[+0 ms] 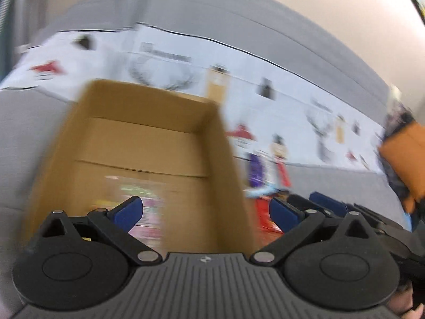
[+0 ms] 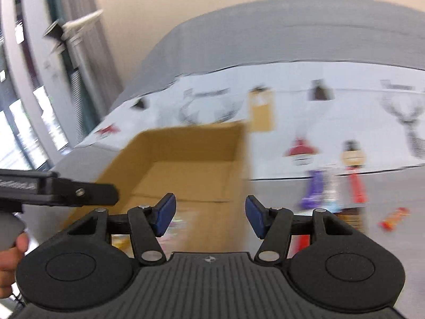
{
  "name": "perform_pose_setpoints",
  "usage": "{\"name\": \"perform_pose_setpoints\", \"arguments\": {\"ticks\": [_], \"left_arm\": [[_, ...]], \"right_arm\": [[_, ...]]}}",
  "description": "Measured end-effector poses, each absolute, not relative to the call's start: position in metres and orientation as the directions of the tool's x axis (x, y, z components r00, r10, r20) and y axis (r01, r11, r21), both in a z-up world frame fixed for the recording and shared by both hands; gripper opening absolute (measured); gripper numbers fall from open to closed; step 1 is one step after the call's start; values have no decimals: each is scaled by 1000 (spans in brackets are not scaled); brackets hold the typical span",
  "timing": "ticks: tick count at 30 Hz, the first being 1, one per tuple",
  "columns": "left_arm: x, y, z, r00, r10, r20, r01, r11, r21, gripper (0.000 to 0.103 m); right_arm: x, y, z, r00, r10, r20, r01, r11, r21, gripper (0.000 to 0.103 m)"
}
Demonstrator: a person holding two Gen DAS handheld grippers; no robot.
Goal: Organize snacks
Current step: 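Carry both snacks over the cardboard box and open both tools to drop them, then grasp the dark biscuit pack with the left tool while the right grasps the red-gold bar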
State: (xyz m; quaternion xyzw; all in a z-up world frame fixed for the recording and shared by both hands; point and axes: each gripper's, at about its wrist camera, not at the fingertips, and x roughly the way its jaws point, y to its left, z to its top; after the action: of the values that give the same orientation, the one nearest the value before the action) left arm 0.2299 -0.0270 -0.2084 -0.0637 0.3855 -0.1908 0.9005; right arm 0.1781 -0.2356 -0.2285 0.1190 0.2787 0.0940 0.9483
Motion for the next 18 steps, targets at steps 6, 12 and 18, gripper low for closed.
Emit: {"name": "perform_pose_setpoints", "arguments": {"ticks": [6, 12, 18], "left_arm": [[226, -138, -230, 540, -463, -703, 425, 871, -247, 102], [261, -236, -282, 413, -469, -781, 513, 828, -226, 91], [316, -296, -346, 293, -444, -846, 498, 827, -262, 65]], "right_arm": [[143, -338, -252, 856, 91, -509, 66, 957, 282, 81], [132, -423, -303, 833, -17, -553, 208, 936, 284, 81], [172, -478, -342, 776, 35, -630, 256, 895, 366, 79]]}}
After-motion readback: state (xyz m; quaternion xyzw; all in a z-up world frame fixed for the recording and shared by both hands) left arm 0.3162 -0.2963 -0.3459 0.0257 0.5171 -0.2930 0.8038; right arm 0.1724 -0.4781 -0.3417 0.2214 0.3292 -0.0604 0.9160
